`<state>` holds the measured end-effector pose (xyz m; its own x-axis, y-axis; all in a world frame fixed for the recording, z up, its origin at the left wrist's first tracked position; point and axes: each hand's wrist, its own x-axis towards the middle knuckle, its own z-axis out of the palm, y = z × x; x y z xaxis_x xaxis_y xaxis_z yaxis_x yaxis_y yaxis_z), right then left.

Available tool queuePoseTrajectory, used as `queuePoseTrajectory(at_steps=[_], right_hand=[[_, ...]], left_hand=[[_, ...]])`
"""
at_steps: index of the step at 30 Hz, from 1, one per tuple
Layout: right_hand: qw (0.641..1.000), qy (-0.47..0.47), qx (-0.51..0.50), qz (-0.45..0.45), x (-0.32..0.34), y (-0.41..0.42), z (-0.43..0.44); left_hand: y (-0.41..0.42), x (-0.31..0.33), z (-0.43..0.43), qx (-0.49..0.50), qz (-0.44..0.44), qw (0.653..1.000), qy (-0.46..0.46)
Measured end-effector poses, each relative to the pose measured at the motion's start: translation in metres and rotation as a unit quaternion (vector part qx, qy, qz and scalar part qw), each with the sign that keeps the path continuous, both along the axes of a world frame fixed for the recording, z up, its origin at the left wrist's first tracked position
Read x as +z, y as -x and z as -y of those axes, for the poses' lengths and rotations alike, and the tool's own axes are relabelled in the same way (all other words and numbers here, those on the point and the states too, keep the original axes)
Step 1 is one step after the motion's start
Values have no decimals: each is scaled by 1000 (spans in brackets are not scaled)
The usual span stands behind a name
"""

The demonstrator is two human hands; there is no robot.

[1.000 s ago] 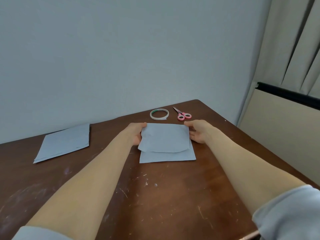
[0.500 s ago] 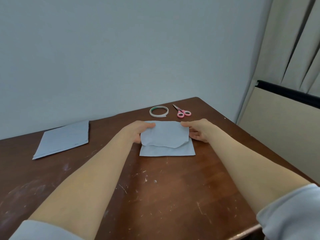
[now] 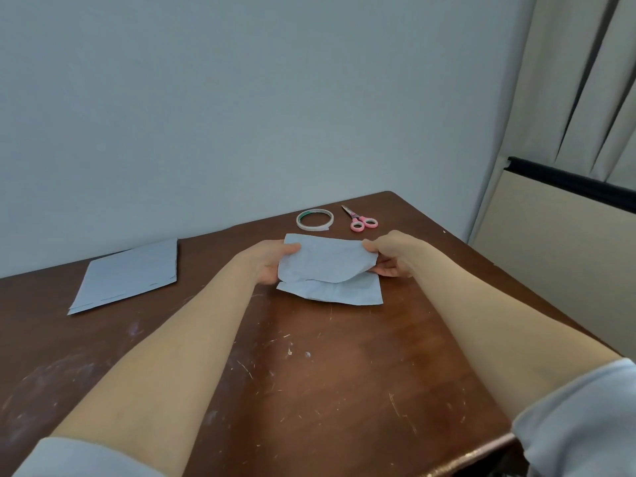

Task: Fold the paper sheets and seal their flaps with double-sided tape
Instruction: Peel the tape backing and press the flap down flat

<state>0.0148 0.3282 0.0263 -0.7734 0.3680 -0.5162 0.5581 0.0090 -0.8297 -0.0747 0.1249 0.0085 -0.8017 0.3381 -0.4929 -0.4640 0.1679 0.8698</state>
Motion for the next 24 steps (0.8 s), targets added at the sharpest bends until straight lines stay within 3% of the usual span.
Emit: queuePoseTrajectory(at_steps=[8,17,24], right_hand=[[999,18,-17,-22,-1,-3,10],[997,71,-3,21,-4,-15,9],[998,56,-6,23,-2,-16,12]], left_hand=[[-6,-1,3,-6,-3,1000,-17],[-17,-3,3,-6,-40,999,-18],[-26,-3,2,-3,-53,999,-11]])
